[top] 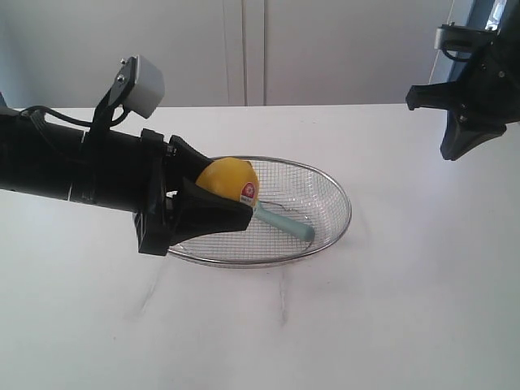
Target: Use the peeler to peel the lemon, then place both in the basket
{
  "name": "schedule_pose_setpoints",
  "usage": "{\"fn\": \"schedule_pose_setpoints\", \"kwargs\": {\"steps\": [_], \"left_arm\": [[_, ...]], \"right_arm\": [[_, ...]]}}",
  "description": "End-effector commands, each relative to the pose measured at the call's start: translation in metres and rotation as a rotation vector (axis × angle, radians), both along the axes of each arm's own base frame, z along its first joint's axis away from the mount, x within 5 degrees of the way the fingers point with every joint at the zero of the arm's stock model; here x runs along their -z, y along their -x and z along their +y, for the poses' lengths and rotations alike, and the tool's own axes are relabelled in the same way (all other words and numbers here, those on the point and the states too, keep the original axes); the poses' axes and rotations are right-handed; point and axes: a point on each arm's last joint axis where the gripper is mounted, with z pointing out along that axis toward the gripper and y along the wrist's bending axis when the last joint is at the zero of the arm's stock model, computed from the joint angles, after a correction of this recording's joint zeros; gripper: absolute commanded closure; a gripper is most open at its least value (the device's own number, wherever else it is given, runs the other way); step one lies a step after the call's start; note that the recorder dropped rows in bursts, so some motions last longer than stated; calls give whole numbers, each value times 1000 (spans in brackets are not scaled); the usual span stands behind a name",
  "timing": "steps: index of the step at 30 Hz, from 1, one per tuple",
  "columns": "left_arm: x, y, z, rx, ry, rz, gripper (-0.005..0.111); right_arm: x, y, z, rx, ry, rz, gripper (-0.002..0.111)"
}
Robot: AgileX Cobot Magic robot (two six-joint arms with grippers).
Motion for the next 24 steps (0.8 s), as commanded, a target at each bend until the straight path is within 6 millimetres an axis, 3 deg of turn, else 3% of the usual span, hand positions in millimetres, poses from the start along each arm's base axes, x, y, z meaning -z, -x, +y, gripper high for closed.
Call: {"fn": "schedule_pose_setpoints", "kwargs": {"steps": [1, 16, 24], "left_arm": [[-3, 4, -1, 16, 29, 12, 107], [-3, 4, -1, 13, 28, 14, 107], [-11, -2, -2, -63, 28, 126, 107]], "right_arm": [[-6, 2, -3, 5, 7, -15, 108], [-6, 2, -3, 5, 7, -15, 108], [-6, 2, -3, 5, 7, -15, 108]]}}
